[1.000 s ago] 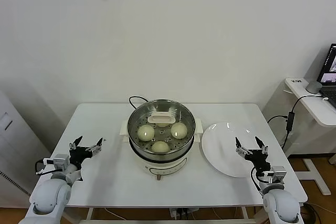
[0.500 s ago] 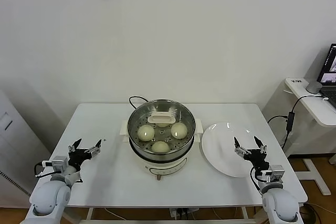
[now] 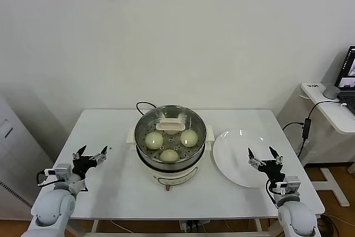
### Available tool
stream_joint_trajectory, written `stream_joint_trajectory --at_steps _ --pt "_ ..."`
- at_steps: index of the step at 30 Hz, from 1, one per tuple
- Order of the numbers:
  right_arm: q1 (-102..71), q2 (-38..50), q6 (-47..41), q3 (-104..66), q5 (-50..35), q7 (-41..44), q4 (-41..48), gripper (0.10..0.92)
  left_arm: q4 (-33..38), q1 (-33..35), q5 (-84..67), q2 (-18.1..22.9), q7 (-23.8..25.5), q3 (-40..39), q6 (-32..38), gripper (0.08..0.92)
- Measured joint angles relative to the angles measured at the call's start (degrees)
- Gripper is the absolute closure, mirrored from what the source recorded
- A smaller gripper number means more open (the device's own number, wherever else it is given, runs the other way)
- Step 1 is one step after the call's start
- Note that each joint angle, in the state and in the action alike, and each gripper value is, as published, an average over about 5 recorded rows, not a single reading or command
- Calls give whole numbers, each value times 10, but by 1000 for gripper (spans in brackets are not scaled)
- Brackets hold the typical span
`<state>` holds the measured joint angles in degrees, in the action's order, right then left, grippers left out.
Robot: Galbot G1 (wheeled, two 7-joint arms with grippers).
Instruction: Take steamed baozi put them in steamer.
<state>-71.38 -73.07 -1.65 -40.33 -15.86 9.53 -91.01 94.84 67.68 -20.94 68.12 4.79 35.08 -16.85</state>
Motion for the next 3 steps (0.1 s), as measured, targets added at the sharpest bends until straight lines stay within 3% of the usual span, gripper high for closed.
stream_joint_trajectory --at_steps 3 --pt "-1 -1 0 0 2 0 1 203 1 1 0 1 0 0 0 177"
